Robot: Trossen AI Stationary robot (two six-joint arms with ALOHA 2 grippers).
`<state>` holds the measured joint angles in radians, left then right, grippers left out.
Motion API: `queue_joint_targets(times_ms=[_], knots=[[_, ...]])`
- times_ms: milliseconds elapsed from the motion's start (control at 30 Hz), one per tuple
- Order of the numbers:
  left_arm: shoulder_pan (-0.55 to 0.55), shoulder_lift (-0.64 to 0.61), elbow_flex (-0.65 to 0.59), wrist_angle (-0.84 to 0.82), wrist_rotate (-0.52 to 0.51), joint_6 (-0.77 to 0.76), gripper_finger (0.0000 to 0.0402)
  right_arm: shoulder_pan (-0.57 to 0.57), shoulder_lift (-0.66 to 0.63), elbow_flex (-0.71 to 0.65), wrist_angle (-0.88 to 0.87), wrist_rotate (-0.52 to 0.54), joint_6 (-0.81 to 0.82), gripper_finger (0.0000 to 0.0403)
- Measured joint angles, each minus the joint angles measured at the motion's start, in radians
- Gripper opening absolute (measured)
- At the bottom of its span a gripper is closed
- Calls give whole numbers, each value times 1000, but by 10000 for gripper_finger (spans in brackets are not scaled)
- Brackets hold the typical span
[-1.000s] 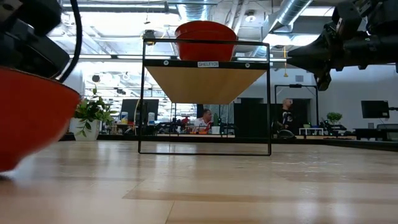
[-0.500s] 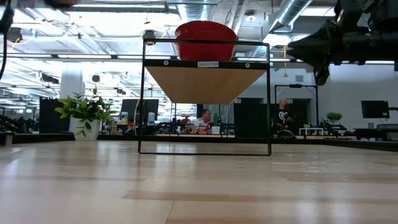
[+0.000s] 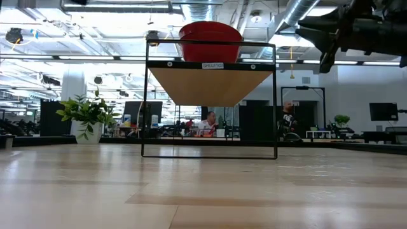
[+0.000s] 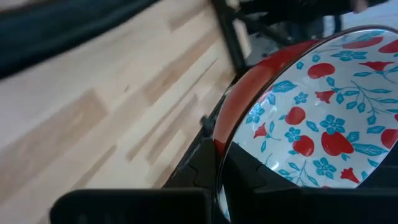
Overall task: Pick & Place Mini bowls
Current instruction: Stack the red patterned bowl on top of the red patterned bowls on the shelf
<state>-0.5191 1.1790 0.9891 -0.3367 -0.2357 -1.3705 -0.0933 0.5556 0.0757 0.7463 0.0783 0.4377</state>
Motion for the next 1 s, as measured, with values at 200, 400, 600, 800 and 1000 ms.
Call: queue_joint_targets(times_ms=[200,400,600,800,1000], knots=[[108,0,93,-53,19,158,10,8,0,0,-1,-1,0,70],[215,0,199,-216,55,270,10,27,0,10,-3,-2,10,70],[334,6,286,-272,48,439,10,80,23,140,-94,-3,-99,70],[456,75,363,-270,32,630,10,122,129,388,-381,0,-241,70],[543,187,471,-270,-71,835,10,140,299,634,-524,9,-384,70]])
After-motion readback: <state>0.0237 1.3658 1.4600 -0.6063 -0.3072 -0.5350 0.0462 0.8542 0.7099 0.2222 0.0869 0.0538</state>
